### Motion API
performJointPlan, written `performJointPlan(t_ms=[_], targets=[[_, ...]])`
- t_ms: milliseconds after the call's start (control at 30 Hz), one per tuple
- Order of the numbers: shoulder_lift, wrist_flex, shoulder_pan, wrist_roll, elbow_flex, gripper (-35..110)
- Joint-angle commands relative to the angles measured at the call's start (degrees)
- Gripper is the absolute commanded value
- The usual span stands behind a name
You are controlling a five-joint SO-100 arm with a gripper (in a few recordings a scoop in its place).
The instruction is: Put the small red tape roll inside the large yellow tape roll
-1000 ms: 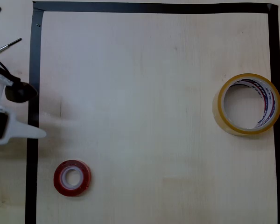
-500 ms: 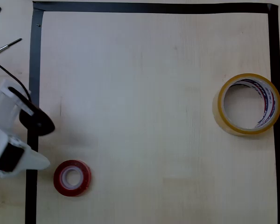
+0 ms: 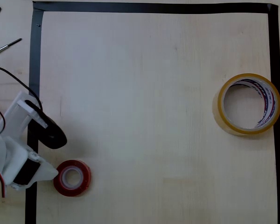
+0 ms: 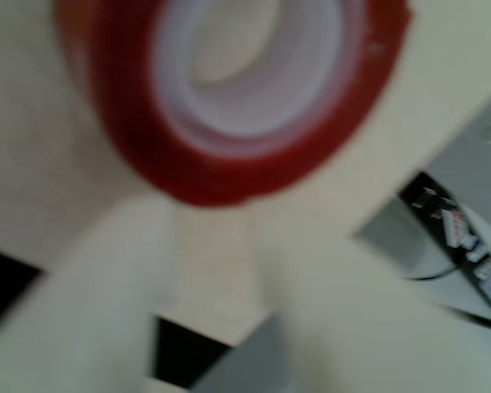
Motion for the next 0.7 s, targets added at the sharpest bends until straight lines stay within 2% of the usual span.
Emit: performJointPlan(t_ms=[0, 667], targets=[[0.79, -0.26, 0.18, 2.11, -4.39, 8], [1.23, -0.26, -2.29, 2.46, 2.46, 11]])
